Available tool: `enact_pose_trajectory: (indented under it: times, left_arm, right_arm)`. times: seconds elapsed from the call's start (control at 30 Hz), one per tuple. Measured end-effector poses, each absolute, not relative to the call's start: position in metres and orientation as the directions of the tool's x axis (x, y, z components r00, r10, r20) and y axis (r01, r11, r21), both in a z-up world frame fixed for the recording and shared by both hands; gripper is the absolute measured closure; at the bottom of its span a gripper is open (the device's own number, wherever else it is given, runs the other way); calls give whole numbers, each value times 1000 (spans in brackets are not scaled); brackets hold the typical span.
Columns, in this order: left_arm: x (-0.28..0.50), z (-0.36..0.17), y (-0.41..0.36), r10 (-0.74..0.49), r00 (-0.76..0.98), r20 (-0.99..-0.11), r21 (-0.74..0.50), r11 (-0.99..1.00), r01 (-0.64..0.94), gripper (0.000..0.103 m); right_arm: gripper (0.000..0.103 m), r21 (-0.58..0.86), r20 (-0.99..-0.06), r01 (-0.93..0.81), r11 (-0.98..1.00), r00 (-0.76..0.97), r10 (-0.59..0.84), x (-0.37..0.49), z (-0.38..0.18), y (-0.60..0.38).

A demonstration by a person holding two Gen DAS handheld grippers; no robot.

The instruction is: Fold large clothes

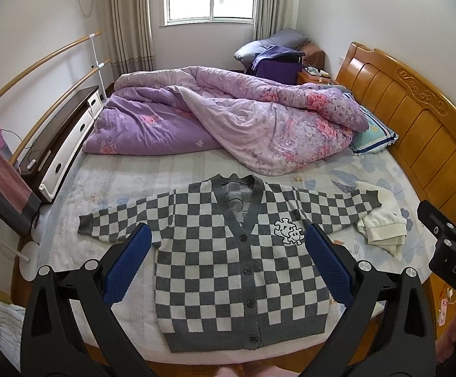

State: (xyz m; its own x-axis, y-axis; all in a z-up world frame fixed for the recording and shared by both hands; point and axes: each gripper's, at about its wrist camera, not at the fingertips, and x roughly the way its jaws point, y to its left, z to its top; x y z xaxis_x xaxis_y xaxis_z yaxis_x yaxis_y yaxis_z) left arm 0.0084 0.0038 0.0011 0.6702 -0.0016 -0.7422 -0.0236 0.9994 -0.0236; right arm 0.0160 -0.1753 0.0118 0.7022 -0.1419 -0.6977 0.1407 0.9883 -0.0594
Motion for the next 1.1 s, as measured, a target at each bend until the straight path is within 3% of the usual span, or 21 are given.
enact_pose_trajectory:
  times: [0.23,1.1]
  left_arm:
    - [9,4,9,1,666,-746,-18,1000,-23,5]
    - [-3,4,30,8,651,-759,-12,1000,-27,5]
  right_arm:
    - [7,-59,-662,170,984,731,-166,12,17,-177]
    - [7,-50,-696,146,988,704,-139,16,23,-172]
